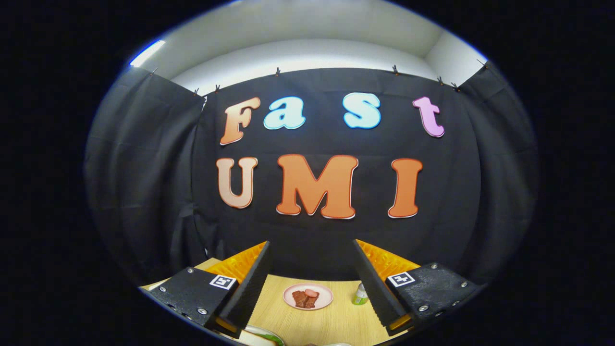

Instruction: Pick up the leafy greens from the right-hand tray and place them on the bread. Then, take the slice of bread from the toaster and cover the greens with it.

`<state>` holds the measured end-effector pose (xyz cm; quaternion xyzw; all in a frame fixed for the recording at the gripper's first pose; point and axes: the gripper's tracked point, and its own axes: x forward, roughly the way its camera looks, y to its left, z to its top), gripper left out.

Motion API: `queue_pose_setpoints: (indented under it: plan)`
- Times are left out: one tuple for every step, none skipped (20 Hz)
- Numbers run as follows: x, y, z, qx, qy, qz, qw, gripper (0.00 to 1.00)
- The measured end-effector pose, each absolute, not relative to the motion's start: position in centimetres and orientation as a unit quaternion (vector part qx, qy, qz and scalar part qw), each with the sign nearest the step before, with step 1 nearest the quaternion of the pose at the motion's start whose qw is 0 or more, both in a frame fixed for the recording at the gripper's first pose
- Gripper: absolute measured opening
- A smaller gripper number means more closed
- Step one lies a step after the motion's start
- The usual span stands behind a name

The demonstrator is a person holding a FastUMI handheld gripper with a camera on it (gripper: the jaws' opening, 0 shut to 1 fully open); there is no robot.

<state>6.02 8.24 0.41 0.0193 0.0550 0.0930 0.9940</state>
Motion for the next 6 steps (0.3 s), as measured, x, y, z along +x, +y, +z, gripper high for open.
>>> queue_pose_setpoints:
  plan:
    - [6.2,7.7,1.1,0.011,0.040,0.085,0.996,0.98]
    - [6.4,7.0,1.7,0.000,0.027,0.076,0.997,0.98]
    - [6.5,6.3,2.3,-0.009,0.016,0.065,0.998,0.98]
    - [6.2,6.5,2.7,-0.011,0.009,0.058,0.998,0.98]
    - [6.1,6.4,3.1,-0.007,0.003,0.054,0.998,0.99]
    - [5.9,6.2,3.5,-0.002,-0.002,0.055,0.998,0.99]
